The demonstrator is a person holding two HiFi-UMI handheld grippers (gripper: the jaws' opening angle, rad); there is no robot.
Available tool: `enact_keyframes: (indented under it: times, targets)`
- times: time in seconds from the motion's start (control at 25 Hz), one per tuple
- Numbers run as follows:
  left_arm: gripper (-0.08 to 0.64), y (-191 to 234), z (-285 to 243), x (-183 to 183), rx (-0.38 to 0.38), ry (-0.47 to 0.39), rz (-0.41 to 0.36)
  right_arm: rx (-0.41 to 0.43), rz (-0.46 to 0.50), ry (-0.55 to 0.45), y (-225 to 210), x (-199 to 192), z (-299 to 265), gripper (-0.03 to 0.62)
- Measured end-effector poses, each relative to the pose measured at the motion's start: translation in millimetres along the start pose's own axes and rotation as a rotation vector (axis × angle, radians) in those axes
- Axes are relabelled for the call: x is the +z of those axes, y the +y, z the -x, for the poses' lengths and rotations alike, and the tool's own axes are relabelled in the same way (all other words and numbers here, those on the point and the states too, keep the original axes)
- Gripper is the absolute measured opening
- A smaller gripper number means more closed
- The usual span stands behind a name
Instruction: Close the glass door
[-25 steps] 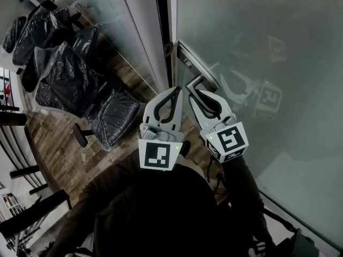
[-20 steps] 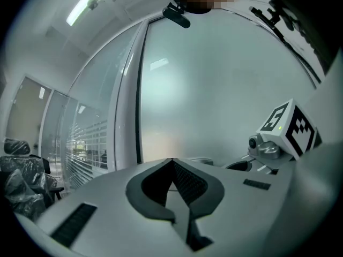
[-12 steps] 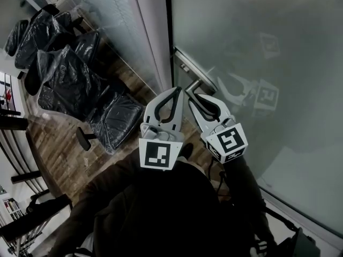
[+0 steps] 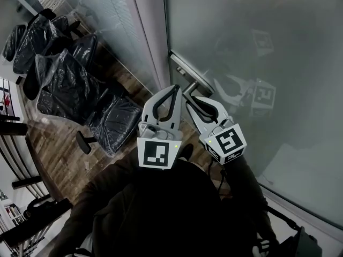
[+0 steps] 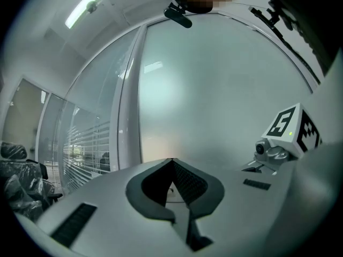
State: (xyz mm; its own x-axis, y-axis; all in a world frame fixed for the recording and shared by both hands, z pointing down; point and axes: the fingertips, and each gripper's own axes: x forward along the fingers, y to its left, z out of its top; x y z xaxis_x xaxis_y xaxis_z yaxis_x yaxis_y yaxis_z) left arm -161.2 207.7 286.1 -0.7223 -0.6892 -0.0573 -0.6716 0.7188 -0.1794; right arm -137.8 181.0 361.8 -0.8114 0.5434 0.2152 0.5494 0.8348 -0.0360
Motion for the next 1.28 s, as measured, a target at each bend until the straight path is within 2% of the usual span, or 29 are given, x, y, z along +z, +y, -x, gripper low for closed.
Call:
enact_keyframes:
  times: [0.28, 0.4, 0.48, 0.6, 0.8, 0.88, 0.96, 1.16, 1.28]
  targets:
    - [-0.003, 1, 0, 4, -0.004, -0.021, 0.007, -0.002, -0.001, 0.001, 0, -1, 0, 0.064]
    - [-0.004, -1, -3, 6, -0.013, -0.027, 0.018, 0.036, 0.008, 0.0, 7, 0, 4, 0.07]
    - [-0.004, -2, -4, 8, -0.018, -0.03, 0.021, 0.054, 0.024, -0.008, 13, 4, 10, 0.117]
    - [-0.004, -5, -7, 9, -0.026, -0.036, 0.03, 0.004, 0.056, -0.041, 11, 15, 21, 0.123]
    - [-0.003, -9, -12, 6, -0.036, -0.038, 0.047, -0.093, 0.101, -0.172, 7, 45, 45, 0.121]
    - [-0.004, -9, -13, 5, -0.038, -0.03, 0.057, -0.098, 0.107, -0.197, 10, 61, 54, 0.095]
    - [-0.003, -11, -13, 4, -0.042, -0.024, 0.07, -0.103, 0.102, -0.203, 10, 71, 58, 0.007]
    - [-0.003, -14, -15, 0, -0.064, 0.006, 0.036, -0.15, 0.056, -0.183, -4, 76, 58, 0.002]
    - [-0.003, -10, -16, 5, -0.06, -0.021, 0.028, -0.172, 0.066, -0.228, -8, 88, 55, 0.002]
